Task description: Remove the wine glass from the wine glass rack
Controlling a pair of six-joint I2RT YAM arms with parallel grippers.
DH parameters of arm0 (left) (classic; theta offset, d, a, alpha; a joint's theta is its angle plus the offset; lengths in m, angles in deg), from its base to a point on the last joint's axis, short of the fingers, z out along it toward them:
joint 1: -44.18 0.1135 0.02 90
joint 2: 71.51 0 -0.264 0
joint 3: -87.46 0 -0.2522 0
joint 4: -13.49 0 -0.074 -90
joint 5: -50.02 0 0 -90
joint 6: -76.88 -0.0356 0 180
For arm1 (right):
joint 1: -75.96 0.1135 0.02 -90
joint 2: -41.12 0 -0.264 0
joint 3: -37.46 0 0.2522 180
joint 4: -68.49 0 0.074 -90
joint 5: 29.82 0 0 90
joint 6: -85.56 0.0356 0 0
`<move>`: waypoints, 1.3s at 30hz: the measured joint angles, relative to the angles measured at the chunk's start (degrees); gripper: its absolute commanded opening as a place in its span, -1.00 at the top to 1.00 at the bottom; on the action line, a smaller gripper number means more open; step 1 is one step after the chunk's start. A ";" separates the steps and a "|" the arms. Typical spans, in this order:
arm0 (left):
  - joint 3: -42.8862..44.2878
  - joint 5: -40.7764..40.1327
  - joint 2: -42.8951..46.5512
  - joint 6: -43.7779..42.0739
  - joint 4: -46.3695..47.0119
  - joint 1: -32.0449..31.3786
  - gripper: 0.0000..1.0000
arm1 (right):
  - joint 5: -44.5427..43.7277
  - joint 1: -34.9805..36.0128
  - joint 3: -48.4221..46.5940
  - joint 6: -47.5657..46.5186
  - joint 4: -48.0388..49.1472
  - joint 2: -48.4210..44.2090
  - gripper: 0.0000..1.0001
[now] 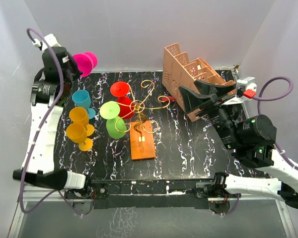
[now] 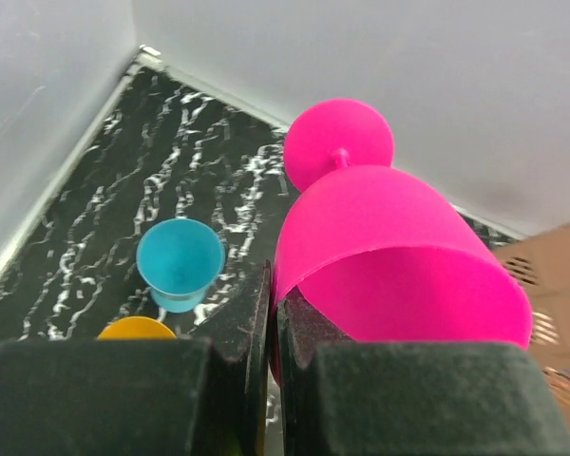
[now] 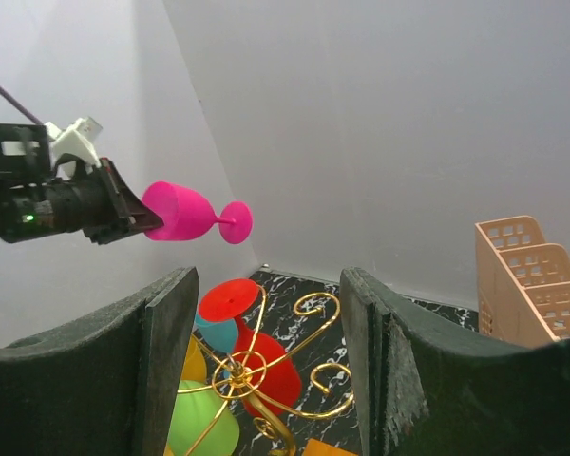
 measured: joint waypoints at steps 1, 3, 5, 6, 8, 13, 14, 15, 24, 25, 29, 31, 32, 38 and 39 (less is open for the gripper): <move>0.81 -1.01 -2.08 -0.59 -0.48 0.35 1.00 | -0.39 0.00 0.00 0.00 -0.48 -0.42 -0.32; 2.08 -1.64 -5.29 -1.42 -1.16 2.01 1.00 | -1.29 0.00 -0.02 0.00 -1.64 -1.03 -0.32; 2.71 -1.60 -7.28 -1.90 -1.64 5.11 1.00 | -2.21 0.00 -0.02 0.00 -2.54 -1.66 -0.32; 2.97 -1.62 -8.15 -2.19 -1.92 7.04 1.00 | -2.60 0.00 -0.04 0.00 -2.82 -1.99 -0.32; 3.26 -1.75 -9.66 -2.69 -2.56 10.58 1.00 | -3.41 0.00 -0.04 0.00 -3.15 -2.67 -0.32; 3.23 0.55 -12.48 -3.13 -3.61 18.34 1.00 | -4.55 0.00 -0.04 0.02 -3.85 -3.23 -0.33; 3.06 1.33 -13.05 -3.10 -3.74 19.69 1.00 | -4.66 0.00 -0.04 0.02 -4.04 -3.13 -0.33; 2.62 1.92 -13.68 -3.04 -3.93 20.90 1.00 | -4.76 0.00 -0.04 0.02 -4.22 -3.04 -0.33; -6.84 5.66 -19.87 -1.70 -4.57 26.40 1.00 | -4.79 0.00 -0.20 0.11 -5.73 -1.16 -0.34; -7.65 5.88 -20.76 -1.64 -4.55 26.99 1.00 | -4.76 0.00 -0.20 0.17 -5.75 -1.01 -0.34; -9.38 5.64 -22.97 -2.10 -5.01 28.48 1.00 | -4.55 0.00 -0.35 0.42 -6.01 -0.20 -0.35; -10.32 5.51 -23.02 -2.60 -4.87 28.85 1.00 | -4.48 0.00 -0.46 0.46 -6.12 0.15 -0.36; -10.69 5.57 -22.95 -2.82 -4.90 28.92 1.00 | -4.42 0.00 -0.46 0.44 -6.19 0.33 -0.36; -12.39 6.32 -22.93 -3.41 -4.87 28.94 1.00 | -3.78 0.00 -1.22 0.24 -7.06 1.79 -0.37; -12.70 6.32 -22.93 -3.45 -4.92 28.96 1.00 | -3.54 0.00 -1.42 0.24 -7.10 1.97 -0.37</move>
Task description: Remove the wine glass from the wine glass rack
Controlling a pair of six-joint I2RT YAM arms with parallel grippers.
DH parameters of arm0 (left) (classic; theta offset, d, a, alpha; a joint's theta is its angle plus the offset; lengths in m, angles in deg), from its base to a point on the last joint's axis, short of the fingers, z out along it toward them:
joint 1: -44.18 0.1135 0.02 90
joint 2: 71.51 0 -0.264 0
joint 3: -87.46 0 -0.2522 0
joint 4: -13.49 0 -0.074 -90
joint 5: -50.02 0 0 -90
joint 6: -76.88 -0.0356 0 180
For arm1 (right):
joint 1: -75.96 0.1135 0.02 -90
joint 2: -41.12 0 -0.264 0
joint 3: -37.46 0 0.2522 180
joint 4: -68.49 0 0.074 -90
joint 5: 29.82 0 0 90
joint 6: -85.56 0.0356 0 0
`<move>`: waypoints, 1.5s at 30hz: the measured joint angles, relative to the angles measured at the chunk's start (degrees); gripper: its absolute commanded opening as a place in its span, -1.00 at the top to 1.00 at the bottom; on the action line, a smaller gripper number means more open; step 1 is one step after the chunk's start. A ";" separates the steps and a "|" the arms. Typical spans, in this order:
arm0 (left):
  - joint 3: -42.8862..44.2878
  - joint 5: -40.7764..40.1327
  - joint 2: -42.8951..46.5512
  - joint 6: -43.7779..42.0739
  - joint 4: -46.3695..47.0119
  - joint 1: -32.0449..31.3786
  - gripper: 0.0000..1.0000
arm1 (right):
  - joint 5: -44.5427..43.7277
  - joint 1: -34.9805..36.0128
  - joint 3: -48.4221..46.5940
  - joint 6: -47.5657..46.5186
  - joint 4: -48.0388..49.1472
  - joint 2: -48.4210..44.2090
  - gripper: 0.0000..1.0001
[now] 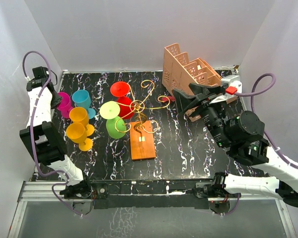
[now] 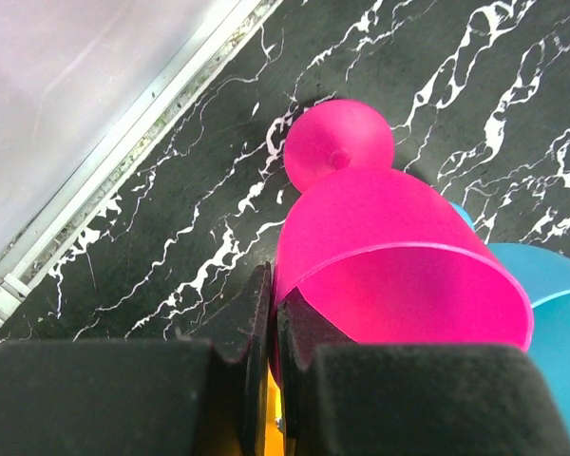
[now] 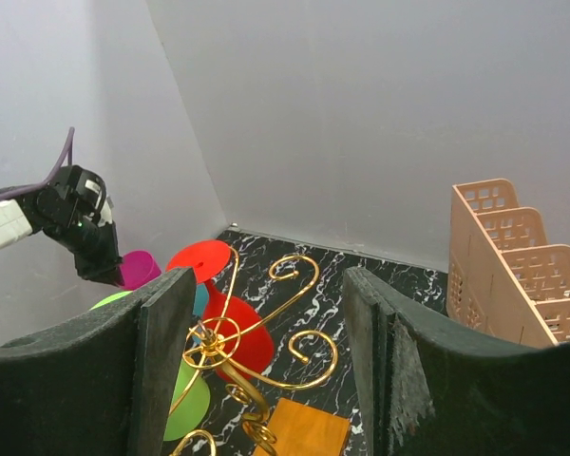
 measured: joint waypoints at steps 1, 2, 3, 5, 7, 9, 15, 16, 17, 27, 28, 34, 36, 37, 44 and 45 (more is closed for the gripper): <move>-0.46 0.02 0.00 -0.09 0.11 0.00 1.00 | 0.33 0.00 -0.15 -0.02 -0.07 0.33 -0.38; -0.98 0.11 -0.02 -0.20 0.15 0.09 1.00 | 0.46 0.00 -0.15 -0.02 -0.15 0.50 -0.38; -1.33 0.28 -0.02 -0.26 0.17 0.22 1.00 | 0.68 0.00 -0.15 -0.04 -0.39 0.63 -0.38; -1.99 1.01 -0.02 -0.39 0.31 0.81 1.00 | 0.94 0.00 -0.15 -0.04 -0.70 0.68 -0.38; -2.64 1.88 -0.02 -0.44 0.55 1.51 1.00 | 1.01 0.00 -0.15 -0.04 -0.76 0.50 -0.38; -3.34 2.38 -0.02 -0.59 0.87 2.03 0.97 | 1.16 0.00 -0.15 -0.04 -0.90 0.31 -0.39; -3.91 2.80 -0.02 -1.05 1.03 3.02 0.51 | 1.27 0.00 -0.15 -0.15 -1.20 0.00 -0.39; -3.91 2.75 -0.02 -1.05 1.01 3.06 0.44 | 1.38 0.00 -0.15 -0.22 -1.22 0.00 -0.39; -3.89 2.71 -0.02 -1.05 0.94 3.13 0.39 | 1.44 0.00 -0.15 -0.24 -1.31 0.00 -0.39; 4.70 2.58 3.37 -1.49 -2.82 3.19 -0.17 | 2.01 0.00 -0.15 -0.44 -1.40 0.22 -0.40; 6.32 3.08 4.76 -1.46 -3.10 3.21 -0.24 | 2.01 0.00 -0.15 -0.44 -1.40 0.28 -0.39; 8.85 13.33 17.68 -1.20 -1.86 3.23 -0.43 | 2.01 0.00 -0.15 -0.39 -1.46 0.90 -0.40; 7.32 18.69 23.17 -0.94 -0.35 2.86 -0.44 | 2.08 0.00 -0.15 -0.17 -1.77 1.11 -0.40; 6.54 21.14 25.77 -0.83 0.24 2.36 -0.45 | 2.16 0.00 -0.15 0.02 -1.97 1.25 -0.40; 5.11 30.49 33.00 -0.79 1.68 -3.50 -0.49 | 5.66 0.00 -0.15 -0.24 -4.44 2.05 -0.41; 4.55 30.73 33.62 -0.79 2.01 -4.20 -0.50 | 6.38 0.00 -0.15 -0.63 -4.70 2.51 -0.41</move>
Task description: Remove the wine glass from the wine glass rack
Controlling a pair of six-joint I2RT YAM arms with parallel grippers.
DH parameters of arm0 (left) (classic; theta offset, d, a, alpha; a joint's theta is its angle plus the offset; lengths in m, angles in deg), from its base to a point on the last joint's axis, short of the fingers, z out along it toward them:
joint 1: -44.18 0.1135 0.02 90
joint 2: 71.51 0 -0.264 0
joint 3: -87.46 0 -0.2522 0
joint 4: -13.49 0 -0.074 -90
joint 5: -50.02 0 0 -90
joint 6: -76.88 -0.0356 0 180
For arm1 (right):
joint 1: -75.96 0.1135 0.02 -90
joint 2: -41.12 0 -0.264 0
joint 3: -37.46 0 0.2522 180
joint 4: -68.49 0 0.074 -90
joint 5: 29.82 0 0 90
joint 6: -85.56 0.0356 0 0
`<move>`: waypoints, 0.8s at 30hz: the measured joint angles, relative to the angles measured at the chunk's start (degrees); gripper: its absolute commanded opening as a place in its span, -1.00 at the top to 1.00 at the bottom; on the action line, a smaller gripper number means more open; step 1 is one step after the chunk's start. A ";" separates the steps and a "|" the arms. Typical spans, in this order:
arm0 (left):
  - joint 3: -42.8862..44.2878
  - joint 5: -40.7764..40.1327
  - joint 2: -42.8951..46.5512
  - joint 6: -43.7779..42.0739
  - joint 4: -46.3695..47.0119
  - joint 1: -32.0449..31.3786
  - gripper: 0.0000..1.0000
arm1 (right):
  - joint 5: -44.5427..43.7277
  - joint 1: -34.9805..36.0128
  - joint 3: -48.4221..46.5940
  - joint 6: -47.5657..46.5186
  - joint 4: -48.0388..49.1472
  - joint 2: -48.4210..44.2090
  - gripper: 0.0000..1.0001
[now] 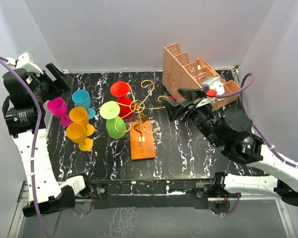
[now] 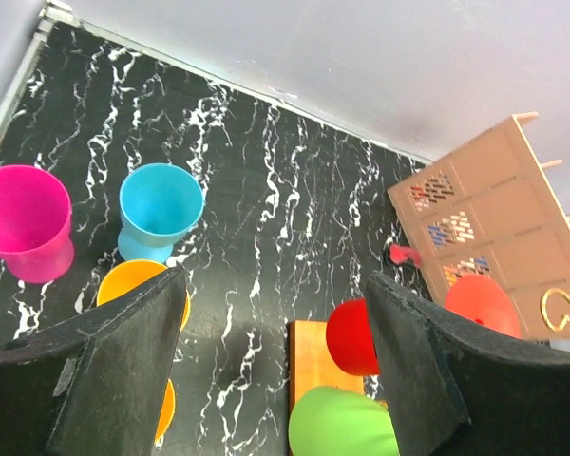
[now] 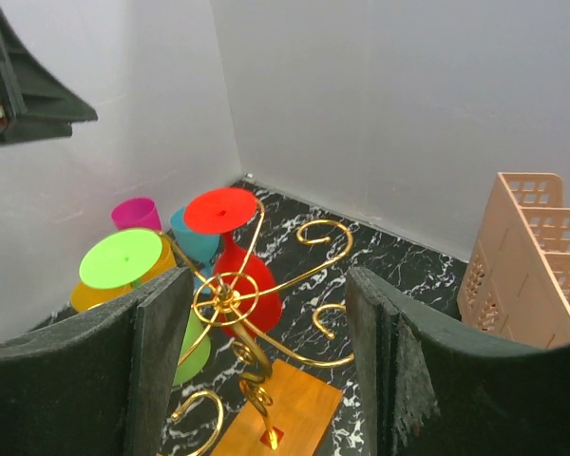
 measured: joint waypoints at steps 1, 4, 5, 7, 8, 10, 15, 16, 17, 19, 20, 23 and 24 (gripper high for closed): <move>-0.79 0.04 0.74 -0.07 0.37 -0.63 -0.51 | 1.09 0.00 -0.11 -0.63 -0.33 0.79 -0.42; -3.41 -0.63 3.37 -0.70 0.63 -2.82 -0.51 | 3.39 0.00 -1.88 -1.36 -1.62 3.78 -0.43; -4.11 -1.18 4.09 -1.05 0.59 -3.48 -0.52 | 4.00 0.00 -3.08 -1.18 -1.97 5.20 -0.44; -5.55 -2.67 5.55 -1.97 0.57 -5.22 -0.53 | 5.49 0.00 -5.73 -0.26 -2.93 8.98 -0.45; -6.19 -3.39 6.10 -2.45 0.63 -6.05 -0.54 | 6.51 0.00 -6.93 0.44 -3.32 10.78 -0.45; -7.41 -4.87 7.02 -3.32 0.68 -7.54 -0.57 | 8.63 0.00 -8.74 2.34 -3.85 13.75 -0.45; -10.27 -10.62 8.90 -5.88 0.50 -11.52 -0.62 | 12.48 0.02 -14.36 13.38 -7.30 20.37 -0.34; -10.62 -12.13 9.33 -6.34 0.59 -12.39 -0.62 | 13.31 0.02 -15.93 16.06 -8.20 21.70 -0.33; -10.91 -13.55 9.84 -6.78 0.55 -13.20 -0.63 | 14.25 0.02 -17.33 18.91 -9.11 22.86 -0.33; -11.34 -15.78 10.95 -7.56 0.61 -14.45 -0.64 | 15.89 0.02 -18.58 23.93 -10.16 24.06 -0.30; -11.63 -16.65 11.65 -7.89 0.68 -14.95 -0.66 | 16.55 0.02 -18.64 25.88 -10.54 24.28 -0.28; -12.24 -18.38 13.49 -8.61 0.68 -15.96 -0.73 | 17.33 0.02 -18.64 30.75 -11.69 24.68 -0.23; -12.41 -18.73 13.99 -8.83 0.79 -16.24 -0.76 | 17.33 0.02 -18.64 31.82 -11.96 24.83 -0.22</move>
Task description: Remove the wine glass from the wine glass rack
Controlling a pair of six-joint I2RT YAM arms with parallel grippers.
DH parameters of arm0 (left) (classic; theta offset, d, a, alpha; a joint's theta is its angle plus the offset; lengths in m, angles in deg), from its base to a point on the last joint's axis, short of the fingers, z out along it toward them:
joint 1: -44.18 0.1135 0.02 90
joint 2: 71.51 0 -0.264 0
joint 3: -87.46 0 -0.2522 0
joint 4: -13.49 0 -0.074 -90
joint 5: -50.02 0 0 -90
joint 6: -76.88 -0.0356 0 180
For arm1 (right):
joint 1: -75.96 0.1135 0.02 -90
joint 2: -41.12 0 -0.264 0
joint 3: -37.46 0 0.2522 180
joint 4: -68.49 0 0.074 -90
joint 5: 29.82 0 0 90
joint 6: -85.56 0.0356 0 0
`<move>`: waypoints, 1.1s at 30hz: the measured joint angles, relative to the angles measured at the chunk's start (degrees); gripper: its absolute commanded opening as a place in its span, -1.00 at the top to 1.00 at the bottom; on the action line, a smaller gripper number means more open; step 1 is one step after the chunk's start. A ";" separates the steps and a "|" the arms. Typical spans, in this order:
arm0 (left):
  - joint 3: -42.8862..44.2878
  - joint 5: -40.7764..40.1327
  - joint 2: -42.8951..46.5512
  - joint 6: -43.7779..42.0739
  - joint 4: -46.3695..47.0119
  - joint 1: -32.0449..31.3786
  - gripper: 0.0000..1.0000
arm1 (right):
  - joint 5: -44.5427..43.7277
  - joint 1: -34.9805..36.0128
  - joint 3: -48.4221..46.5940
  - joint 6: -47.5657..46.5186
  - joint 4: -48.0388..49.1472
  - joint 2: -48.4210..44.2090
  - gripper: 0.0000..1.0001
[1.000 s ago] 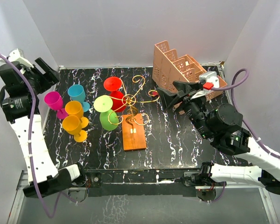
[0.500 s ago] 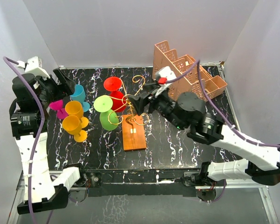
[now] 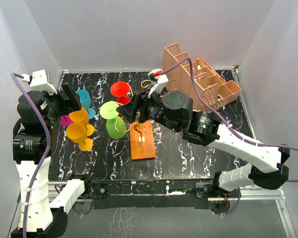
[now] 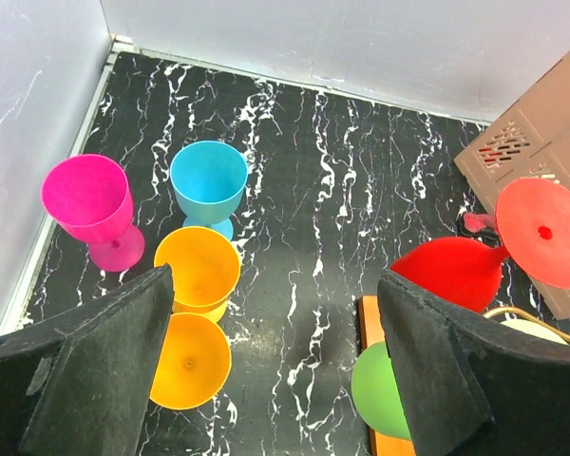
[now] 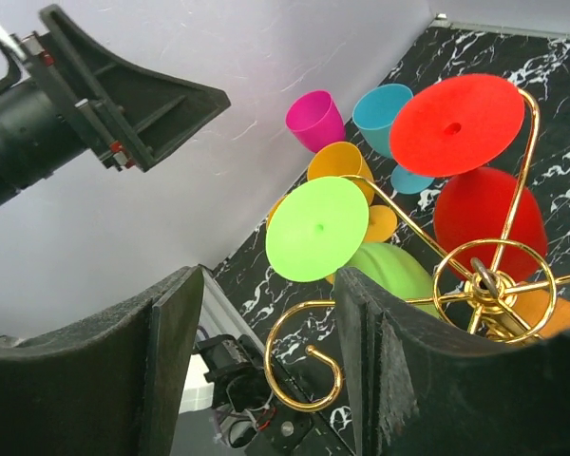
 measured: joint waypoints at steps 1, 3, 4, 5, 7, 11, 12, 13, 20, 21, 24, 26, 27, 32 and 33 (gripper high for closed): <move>-0.20 -0.39 0.50 -0.20 0.11 -0.28 -0.81 | -0.04 0.00 0.00 0.98 -0.22 0.22 -0.20; -0.35 -0.94 1.09 -0.55 0.24 -0.76 -0.87 | -0.24 0.00 -0.37 2.29 -1.20 0.92 -0.19; -0.39 -1.11 1.33 -0.76 0.28 -1.07 -0.90 | -0.50 0.00 -0.87 2.84 -1.97 1.57 -0.18; -0.50 -1.22 1.55 -0.94 0.31 -1.40 -0.92 | -0.79 0.00 -1.55 3.41 -2.75 2.43 -0.18; -0.70 -1.44 1.88 -1.27 0.28 -1.92 -0.94 | -1.38 0.00 -3.19 4.07 -4.44 4.50 -0.18; -1.46 -2.16 2.64 -1.68 0.35 -2.84 -0.94 | -2.45 0.00 -4.35 4.46 -6.73 7.65 -0.15; -1.49 -2.36 2.82 -1.77 0.33 -3.06 -0.94 | -2.64 0.00 -4.35 4.48 -7.37 8.15 -0.15; -1.49 -2.51 2.97 -1.90 0.35 -3.28 -0.94 | -2.84 0.00 -4.35 4.50 -7.91 8.57 -0.14; -2.64 -4.20 4.96 -2.75 0.55 -4.48 -0.94 | -4.92 0.00 -6.40 4.87 -10.40 10.34 -0.09; -2.78 -4.44 5.22 -2.82 0.63 -4.57 -0.94 | -5.29 0.00 -6.62 4.92 -10.38 10.45 -0.08; -3.23 -4.85 5.81 -2.97 0.63 -4.81 -0.94 | -6.21 0.00 -6.93 5.05 -10.38 10.80 -0.03; -3.43 -5.01 6.01 -3.04 0.66 -4.90 -0.94 | -6.88 0.00 -7.04 5.07 -10.40 11.23 0.00; -3.61 -5.11 6.10 -3.13 0.70 -4.96 -0.94 | -7.06 0.00 -7.26 5.07 -10.43 11.63 0.02; -5.05 -5.22 6.71 -3.23 0.85 -5.46 -0.94 | -7.30 0.00 -7.63 4.83 -10.10 13.31 0.07; -5.31 -5.22 6.82 -3.23 0.81 -5.53 -0.94 | -7.28 0.00 -7.63 4.81 -9.90 13.53 0.07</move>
